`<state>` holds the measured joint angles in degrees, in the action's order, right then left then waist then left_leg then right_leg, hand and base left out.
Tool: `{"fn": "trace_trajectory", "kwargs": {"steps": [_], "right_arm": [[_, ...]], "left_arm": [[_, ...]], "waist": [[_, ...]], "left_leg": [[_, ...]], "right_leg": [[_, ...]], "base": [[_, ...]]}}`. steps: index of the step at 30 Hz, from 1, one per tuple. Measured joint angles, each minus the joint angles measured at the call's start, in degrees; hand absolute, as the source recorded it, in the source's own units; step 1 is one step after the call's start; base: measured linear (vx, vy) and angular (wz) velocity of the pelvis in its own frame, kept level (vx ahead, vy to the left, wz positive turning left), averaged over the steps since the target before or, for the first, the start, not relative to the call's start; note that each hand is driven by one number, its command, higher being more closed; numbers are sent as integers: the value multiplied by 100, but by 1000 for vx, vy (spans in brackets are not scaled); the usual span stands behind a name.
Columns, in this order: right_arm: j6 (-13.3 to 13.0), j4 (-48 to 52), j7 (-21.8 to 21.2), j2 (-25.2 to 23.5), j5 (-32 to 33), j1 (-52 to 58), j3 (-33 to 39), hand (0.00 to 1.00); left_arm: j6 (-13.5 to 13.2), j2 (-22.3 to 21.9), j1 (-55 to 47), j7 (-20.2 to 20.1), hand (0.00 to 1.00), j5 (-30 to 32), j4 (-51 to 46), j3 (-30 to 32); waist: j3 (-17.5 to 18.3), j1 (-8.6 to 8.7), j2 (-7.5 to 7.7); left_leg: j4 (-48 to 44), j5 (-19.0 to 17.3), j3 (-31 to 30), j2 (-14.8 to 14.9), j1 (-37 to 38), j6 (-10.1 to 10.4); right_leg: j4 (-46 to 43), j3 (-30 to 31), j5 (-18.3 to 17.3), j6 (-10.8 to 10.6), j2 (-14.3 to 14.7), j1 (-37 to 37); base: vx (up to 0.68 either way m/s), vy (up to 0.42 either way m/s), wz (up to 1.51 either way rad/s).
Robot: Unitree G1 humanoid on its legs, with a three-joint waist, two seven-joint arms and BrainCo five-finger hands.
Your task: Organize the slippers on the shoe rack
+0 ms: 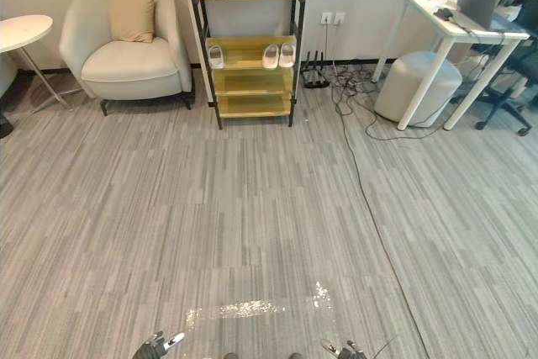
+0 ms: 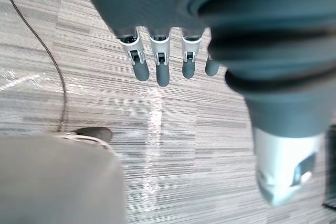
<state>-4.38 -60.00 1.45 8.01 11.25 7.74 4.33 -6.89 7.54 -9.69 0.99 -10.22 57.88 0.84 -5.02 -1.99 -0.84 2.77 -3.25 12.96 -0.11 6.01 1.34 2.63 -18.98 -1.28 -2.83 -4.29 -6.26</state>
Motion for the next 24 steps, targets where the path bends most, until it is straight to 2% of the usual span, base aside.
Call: {"fn": "trace_trajectory", "kwargs": {"steps": [5, 8, 12, 20, 24], "right_arm": [[-76, 1, -19, -303, -9, -331, -1, 0], [-84, 6, -35, -369, -30, -498, -3, 0], [-83, 8, -31, -476, -82, -574, -3, 0], [-77, 19, -30, -580, -229, -601, -5, 0], [-76, 29, -31, -578, -226, -624, -12, 0]], "left_arm": [[-8, 31, 97, 0, 0, 25, 0, 44], [-11, 13, 127, 3, 0, 68, -3, 45], [-12, 15, 132, 1, 0, 111, -7, 45], [-13, 21, 150, 2, 0, 108, -8, 46], [-14, 50, 226, 5, 0, 97, -8, 46]], "waist": [[-128, -6, 103], [-155, -39, 92], [-158, -39, 97], [-181, -51, 122], [-302, -84, 165]], "left_leg": [[125, 50, 7, 61, 127, 89], [214, 69, 76, 61, 211, 199], [233, 69, 83, 58, 215, 199], [248, 69, 75, 55, 217, 199], [240, 70, 63, 55, 198, 197]], "right_leg": [[142, -194, 2, -3, 75, -138], [174, -241, -10, -21, 80, -202], [161, -270, -64, -121, 74, -205], [152, -296, -69, -133, 71, -205], [109, -320, -76, -124, 64, -179]], "base": [[54, -76, 6], [31, -48, 6], [5, -15, 1], [1, -4, 0], [-27, -19, 2]]}}
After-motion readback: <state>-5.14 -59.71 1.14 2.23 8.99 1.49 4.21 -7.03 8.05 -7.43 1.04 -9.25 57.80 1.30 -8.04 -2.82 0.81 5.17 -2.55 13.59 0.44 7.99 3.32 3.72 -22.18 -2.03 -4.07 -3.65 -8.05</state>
